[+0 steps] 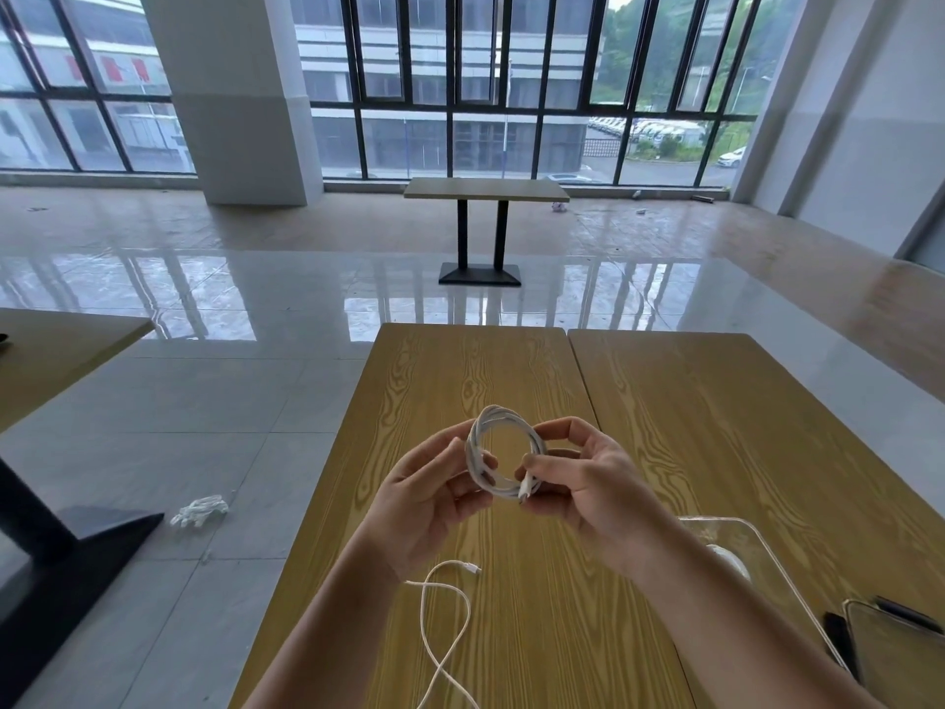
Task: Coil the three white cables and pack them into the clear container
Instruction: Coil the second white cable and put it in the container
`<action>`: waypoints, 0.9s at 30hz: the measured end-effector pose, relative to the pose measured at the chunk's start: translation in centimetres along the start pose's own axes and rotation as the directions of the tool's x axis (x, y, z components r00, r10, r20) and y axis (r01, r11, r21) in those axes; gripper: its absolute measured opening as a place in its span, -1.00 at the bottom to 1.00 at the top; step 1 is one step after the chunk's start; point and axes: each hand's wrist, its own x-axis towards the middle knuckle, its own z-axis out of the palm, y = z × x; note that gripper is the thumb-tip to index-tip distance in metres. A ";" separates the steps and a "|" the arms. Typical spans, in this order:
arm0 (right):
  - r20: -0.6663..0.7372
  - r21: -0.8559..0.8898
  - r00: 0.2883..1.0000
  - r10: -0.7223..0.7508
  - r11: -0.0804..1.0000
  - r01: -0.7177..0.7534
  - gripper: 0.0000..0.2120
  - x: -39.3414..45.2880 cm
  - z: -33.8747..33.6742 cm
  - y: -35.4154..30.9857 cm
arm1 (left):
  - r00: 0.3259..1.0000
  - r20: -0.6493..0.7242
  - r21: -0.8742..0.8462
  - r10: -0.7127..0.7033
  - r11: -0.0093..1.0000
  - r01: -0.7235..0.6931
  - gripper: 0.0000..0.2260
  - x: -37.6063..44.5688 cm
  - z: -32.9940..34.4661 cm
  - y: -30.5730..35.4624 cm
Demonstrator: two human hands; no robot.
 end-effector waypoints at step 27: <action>-0.175 0.122 0.974 0.146 0.985 -0.125 -0.83 -0.8 -9.1 2.5 | 0.976 -0.059 0.101 -0.210 0.971 0.216 -0.69 3.3 2.9 -7.0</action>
